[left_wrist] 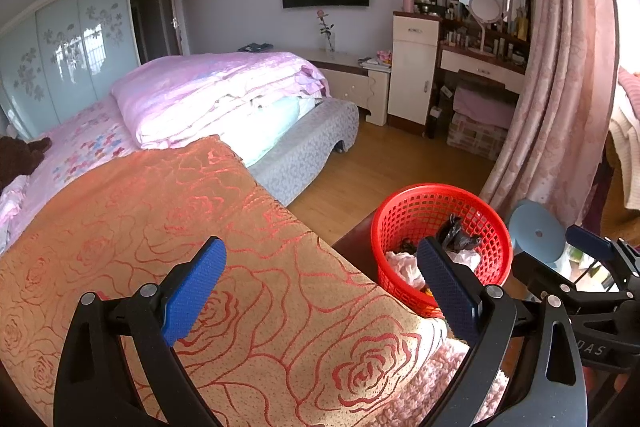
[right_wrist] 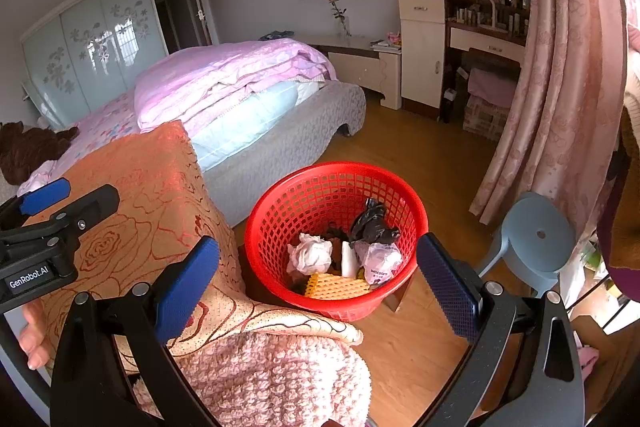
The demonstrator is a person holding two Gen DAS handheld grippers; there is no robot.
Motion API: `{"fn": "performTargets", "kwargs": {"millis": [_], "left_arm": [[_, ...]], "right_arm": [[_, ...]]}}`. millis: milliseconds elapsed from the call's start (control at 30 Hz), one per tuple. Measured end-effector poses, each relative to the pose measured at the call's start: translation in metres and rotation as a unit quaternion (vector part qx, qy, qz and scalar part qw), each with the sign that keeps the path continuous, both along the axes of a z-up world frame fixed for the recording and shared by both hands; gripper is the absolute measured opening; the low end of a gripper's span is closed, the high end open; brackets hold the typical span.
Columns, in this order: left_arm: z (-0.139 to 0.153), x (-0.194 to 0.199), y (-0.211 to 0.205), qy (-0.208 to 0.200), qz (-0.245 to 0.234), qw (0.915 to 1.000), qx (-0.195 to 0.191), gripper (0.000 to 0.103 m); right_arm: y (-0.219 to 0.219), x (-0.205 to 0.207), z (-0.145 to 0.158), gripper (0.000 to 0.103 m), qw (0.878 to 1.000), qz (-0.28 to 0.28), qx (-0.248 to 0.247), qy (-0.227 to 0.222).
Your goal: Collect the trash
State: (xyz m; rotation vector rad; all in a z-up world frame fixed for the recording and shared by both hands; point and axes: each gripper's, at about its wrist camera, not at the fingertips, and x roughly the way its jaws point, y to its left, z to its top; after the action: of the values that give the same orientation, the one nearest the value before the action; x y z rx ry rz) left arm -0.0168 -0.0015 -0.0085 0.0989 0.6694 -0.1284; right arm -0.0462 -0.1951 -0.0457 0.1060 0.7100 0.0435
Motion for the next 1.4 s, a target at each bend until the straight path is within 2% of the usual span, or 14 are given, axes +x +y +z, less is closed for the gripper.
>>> {"fn": "performTargets", "kwargs": {"millis": [1400], "left_arm": [[-0.013, -0.016, -0.016, 0.008, -0.002, 1.0, -0.005, 0.093]], "right_arm": [[0.003, 0.001, -0.011, 0.096, 1.0, 0.003, 0.01, 0.016]]}}
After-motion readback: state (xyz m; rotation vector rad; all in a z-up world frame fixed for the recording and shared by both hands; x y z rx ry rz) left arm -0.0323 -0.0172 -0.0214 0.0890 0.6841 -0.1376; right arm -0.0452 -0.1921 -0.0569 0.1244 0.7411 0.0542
